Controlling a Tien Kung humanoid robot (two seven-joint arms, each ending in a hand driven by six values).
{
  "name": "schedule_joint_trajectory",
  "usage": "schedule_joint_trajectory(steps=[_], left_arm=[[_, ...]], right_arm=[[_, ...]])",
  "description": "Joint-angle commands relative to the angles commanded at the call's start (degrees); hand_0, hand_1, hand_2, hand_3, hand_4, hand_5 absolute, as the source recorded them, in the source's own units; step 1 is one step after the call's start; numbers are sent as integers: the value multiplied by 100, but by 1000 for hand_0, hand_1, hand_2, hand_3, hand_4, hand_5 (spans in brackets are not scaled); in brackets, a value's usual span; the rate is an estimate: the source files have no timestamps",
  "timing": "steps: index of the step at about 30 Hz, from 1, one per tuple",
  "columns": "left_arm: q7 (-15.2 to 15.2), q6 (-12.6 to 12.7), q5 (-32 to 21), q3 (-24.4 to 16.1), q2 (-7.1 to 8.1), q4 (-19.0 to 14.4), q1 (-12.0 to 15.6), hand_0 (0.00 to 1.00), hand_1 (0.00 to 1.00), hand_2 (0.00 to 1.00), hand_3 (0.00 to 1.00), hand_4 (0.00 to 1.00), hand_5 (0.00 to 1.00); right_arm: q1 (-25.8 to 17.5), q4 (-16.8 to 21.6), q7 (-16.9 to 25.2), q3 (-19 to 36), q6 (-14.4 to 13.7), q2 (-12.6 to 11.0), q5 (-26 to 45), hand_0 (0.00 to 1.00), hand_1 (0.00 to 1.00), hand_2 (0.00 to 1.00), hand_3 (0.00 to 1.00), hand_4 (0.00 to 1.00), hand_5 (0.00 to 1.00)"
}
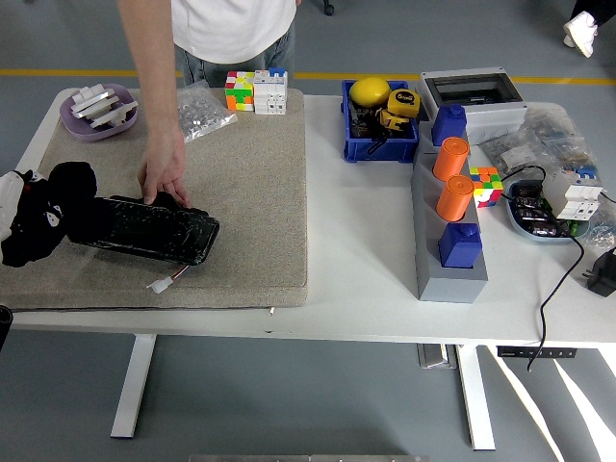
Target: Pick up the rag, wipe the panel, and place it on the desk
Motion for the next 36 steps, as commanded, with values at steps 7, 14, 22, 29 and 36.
schedule_joint_trajectory(steps=[7, 14, 22, 29, 36], left_arm=[[34, 13, -18, 215, -34, -250, 68, 290, 221, 546, 420, 202, 2], [87, 3, -76, 539, -94, -544, 205, 284, 217, 546, 422, 200, 2], [83, 39, -211, 954, -181, -829, 310, 277, 215, 544, 424, 203, 2], [143, 54, -286, 1485, -201, -1133, 353, 259, 213, 543, 425, 208, 2], [226, 27, -324, 2074, -245, -1383, 319, 258, 211, 543, 424, 205, 2]], right_arm=[[-3, 0, 12, 23, 7, -3, -26, 761, 621, 678, 601, 959, 465], [-9, 10, 15, 60, 8, -7, -66, 761, 622, 678, 602, 960, 465], [-32, 12, 14, 63, 10, -20, -73, 761, 621, 679, 602, 959, 466], [-32, 12, 13, 84, 15, -29, -93, 760, 621, 679, 602, 960, 466], [-39, 12, 13, 50, 21, -41, -65, 760, 621, 679, 601, 960, 465]])
